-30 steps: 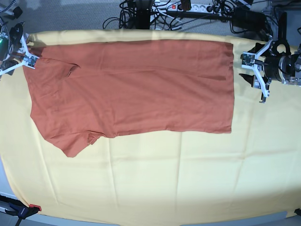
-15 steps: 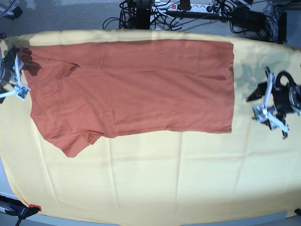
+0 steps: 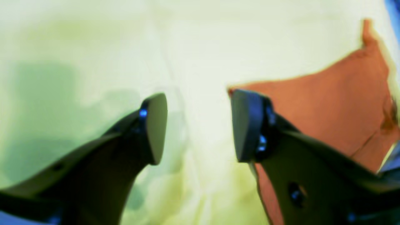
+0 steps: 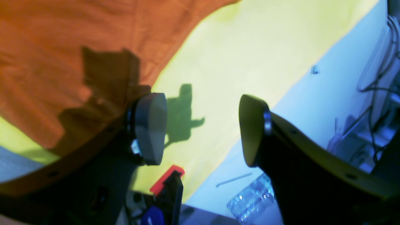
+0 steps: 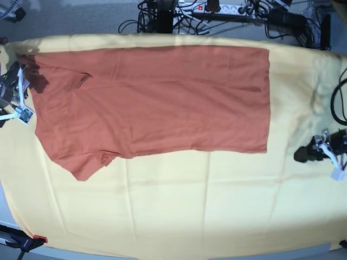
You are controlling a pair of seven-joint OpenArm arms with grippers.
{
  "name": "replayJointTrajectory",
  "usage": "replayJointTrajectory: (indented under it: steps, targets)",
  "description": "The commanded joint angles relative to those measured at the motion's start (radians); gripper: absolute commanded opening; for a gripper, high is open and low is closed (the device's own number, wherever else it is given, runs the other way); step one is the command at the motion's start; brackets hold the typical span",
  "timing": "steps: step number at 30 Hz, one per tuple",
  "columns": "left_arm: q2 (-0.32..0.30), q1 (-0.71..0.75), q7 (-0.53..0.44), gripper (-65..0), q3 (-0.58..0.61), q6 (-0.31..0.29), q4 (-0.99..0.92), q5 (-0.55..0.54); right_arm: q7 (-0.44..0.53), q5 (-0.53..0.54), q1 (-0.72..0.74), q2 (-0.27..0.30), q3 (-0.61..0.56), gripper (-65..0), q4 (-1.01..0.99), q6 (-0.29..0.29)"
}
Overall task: Fold the T-shirt properly
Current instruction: 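Release the shoulder edge and lift both grippers, then move both grippers to the hem corners and grasp them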
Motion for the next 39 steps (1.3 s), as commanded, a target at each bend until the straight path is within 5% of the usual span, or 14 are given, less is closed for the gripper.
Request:
replayJointTrajectory:
  steps: [1,13,21,23,28,33,39]
  targets:
    - [0.009,-0.028,-0.003,-27.8,-0.010,-0.013,-0.021,-0.038,0.021,-0.019,0.011,0.022,0.012,-26.4,0.008,-0.011]
    - [0.179,-0.025,0.037,-27.5,0.008,-0.013,-0.080,-0.010,0.034,-0.019,0.014,0.019,0.012,-26.4,0.008,-0.026]
    - [0.261,-0.026,0.159,-27.9,0.032,-0.013,-0.079,-0.038,0.054,-0.015,0.014,-0.004,0.012,-26.4,0.008,-0.026]
    - [0.259,-0.029,0.142,-33.3,0.032,-0.013,-0.079,-0.038,0.069,-0.016,0.014,-0.027,0.012,-26.4,0.008,-0.026]
    - [0.259,-0.062,0.032,-65.0,0.032,-0.013,-0.079,0.050,0.159,-0.053,0.031,-0.112,0.012,-26.4,0.008,-0.026]
    - [0.254,-0.092,-0.090,-65.0,0.032,-0.013,-0.079,0.175,0.217,-0.102,0.117,-0.245,0.012,-26.4,-0.001,-0.028]
    - [0.263,-0.105,-0.116,-65.0,0.032,-0.013,-0.079,0.186,0.252,-0.102,0.286,-0.365,0.012,-26.4,-0.126,-0.041]
